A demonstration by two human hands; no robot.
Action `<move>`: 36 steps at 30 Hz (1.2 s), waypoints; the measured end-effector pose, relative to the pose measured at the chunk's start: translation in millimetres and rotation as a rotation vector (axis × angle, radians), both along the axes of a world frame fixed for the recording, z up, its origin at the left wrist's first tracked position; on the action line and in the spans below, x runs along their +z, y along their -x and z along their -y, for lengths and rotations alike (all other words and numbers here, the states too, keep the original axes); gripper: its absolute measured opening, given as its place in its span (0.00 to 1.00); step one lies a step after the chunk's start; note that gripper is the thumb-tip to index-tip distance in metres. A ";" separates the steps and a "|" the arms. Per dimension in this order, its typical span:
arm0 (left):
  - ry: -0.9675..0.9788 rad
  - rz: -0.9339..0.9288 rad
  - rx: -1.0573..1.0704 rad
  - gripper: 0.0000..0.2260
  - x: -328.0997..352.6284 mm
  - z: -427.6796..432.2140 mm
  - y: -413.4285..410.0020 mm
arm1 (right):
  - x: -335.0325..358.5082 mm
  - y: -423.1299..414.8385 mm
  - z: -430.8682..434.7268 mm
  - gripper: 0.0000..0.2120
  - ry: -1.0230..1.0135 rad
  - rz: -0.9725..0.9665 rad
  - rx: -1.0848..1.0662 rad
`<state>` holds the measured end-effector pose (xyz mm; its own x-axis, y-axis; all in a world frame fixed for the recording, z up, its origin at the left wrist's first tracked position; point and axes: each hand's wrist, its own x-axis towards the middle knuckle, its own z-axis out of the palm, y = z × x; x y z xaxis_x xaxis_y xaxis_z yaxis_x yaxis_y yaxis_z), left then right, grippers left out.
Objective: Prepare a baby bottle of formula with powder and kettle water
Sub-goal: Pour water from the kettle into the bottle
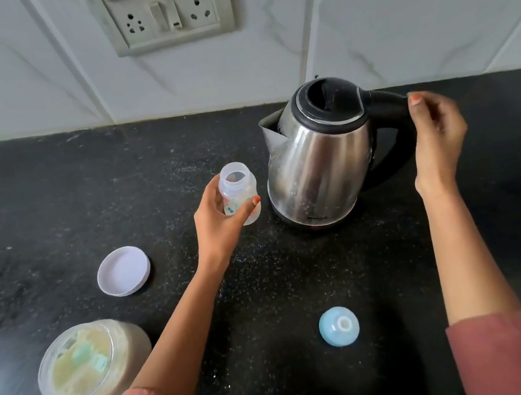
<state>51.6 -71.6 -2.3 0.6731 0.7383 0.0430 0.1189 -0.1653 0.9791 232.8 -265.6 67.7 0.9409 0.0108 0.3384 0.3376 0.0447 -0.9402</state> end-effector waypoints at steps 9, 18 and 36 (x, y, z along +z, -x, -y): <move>-0.010 -0.009 0.039 0.26 -1.9 -5.3 -7.5 | -11.0 -30.9 9.3 0.24 0.124 -0.108 0.409; -0.016 -0.006 0.036 0.25 -3.3 -9.0 -10.2 | -6.2 -49.3 13.1 0.27 0.173 -0.180 0.638; -0.053 -0.015 0.054 0.26 -3.1 -16.4 -13.4 | -1.1 -34.6 2.6 0.19 0.089 -0.143 0.604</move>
